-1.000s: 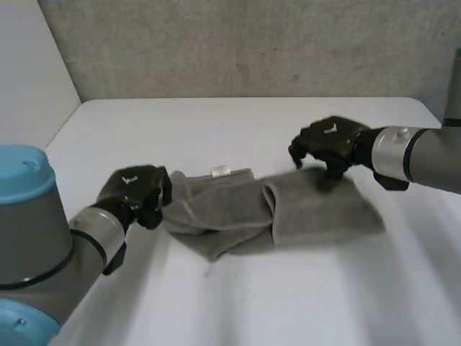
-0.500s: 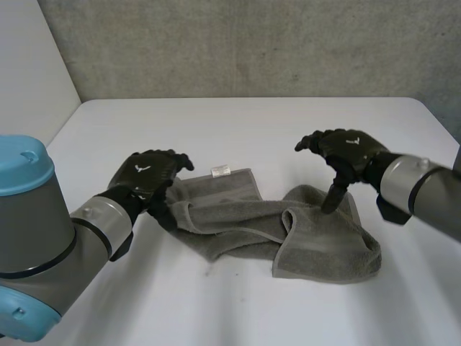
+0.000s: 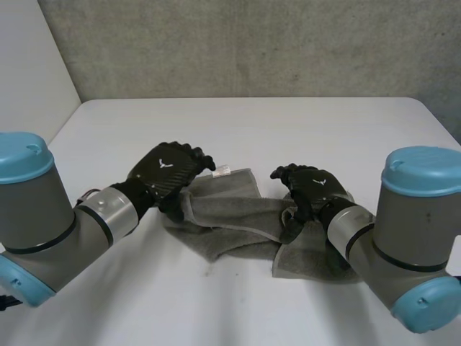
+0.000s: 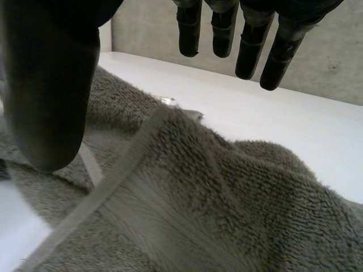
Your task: Fold the towel.
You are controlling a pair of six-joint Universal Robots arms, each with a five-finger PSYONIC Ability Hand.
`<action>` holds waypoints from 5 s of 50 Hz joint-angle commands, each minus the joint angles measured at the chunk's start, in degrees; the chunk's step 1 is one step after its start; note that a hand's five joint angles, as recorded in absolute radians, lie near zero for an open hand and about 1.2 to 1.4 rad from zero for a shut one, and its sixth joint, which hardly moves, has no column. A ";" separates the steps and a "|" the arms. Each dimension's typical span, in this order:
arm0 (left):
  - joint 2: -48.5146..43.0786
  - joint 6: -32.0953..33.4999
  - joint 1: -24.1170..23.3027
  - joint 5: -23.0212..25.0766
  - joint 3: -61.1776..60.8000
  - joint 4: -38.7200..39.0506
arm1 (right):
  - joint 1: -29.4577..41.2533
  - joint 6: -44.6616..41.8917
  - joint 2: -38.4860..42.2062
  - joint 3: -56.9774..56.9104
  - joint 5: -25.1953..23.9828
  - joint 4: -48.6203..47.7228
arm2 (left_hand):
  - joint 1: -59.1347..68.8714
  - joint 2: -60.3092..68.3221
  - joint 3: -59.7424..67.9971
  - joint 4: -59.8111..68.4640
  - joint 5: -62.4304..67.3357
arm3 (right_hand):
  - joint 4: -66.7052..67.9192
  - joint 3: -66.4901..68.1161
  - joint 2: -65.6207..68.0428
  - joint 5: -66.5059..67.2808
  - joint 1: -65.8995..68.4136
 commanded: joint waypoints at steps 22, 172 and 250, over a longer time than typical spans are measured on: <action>-6.39 9.07 4.12 4.21 1.29 0.26 | 0.31 -1.95 2.98 -0.03 7.96 -4.74 | 20.62 20.57 20.56 20.65 20.54 | 14.39 15.19 15.19 15.78 15.86; -2.44 -25.47 3.68 -27.53 -1.52 3.96 | -11.11 -23.13 12.04 -16.47 -12.52 8.36 | 56.76 56.71 56.69 56.79 56.68 | 1.42 2.22 2.22 2.80 2.89; -0.15 -25.55 4.39 -27.44 -1.96 3.96 | -7.51 -6.08 18.89 -14.88 4.53 -6.85 | 56.76 56.71 56.69 56.79 56.68 | 21.10 21.90 21.90 22.49 22.57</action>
